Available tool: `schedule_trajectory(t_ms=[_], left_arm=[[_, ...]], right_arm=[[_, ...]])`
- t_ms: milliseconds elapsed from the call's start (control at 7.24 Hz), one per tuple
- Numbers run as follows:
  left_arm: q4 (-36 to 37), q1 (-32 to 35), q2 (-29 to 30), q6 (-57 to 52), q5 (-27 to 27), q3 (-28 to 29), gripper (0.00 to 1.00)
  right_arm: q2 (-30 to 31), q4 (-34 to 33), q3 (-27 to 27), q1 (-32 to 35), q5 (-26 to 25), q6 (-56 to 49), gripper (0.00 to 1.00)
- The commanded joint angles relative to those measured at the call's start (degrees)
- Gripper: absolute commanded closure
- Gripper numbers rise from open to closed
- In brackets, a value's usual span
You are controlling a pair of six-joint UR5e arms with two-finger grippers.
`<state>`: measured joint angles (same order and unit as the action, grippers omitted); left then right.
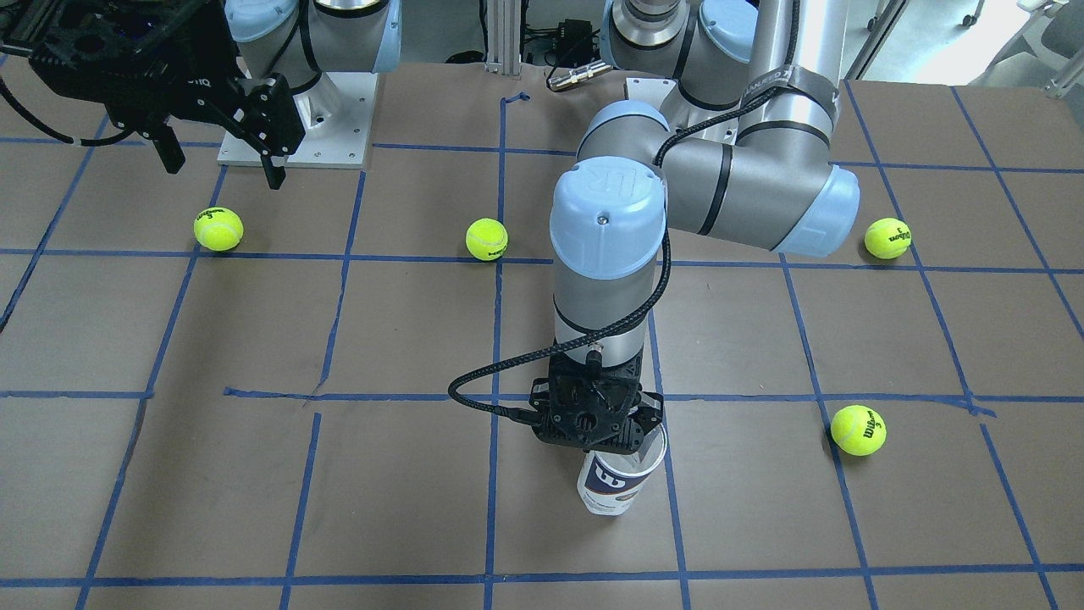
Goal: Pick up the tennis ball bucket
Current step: 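Set the can upright on the table and open the left gripper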
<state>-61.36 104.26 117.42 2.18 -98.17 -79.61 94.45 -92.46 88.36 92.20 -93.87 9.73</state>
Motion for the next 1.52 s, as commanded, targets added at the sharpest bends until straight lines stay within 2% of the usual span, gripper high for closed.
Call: schedule_trajectory(t_ms=[0,414,691,1105,1382], left_arm=[[-0.3,0.1,-0.1,-0.2,0.1,-0.4,0.01],[-1.7,-0.3,-1.7,-0.1,0.3,-0.3,0.0],[-5.3,-0.4,-4.6,-0.1,1.6,0.3,0.0],[-16.5,-0.4,-13.0,-0.1,3.9,0.4,0.0],[-23.2,-0.7,-21.3,-0.6,5.2,-4.0,0.0]], right_arm=[[-0.1,0.0,0.1,0.0,0.0,0.1,0.0],[-0.1,0.0,0.1,0.0,0.0,0.0,0.0],[-0.1,-0.1,0.2,0.0,0.0,-0.1,0.0],[-0.1,-0.2,0.1,0.0,0.0,-0.1,0.0],[-0.1,-0.1,0.1,0.0,0.0,-0.1,0.0]])
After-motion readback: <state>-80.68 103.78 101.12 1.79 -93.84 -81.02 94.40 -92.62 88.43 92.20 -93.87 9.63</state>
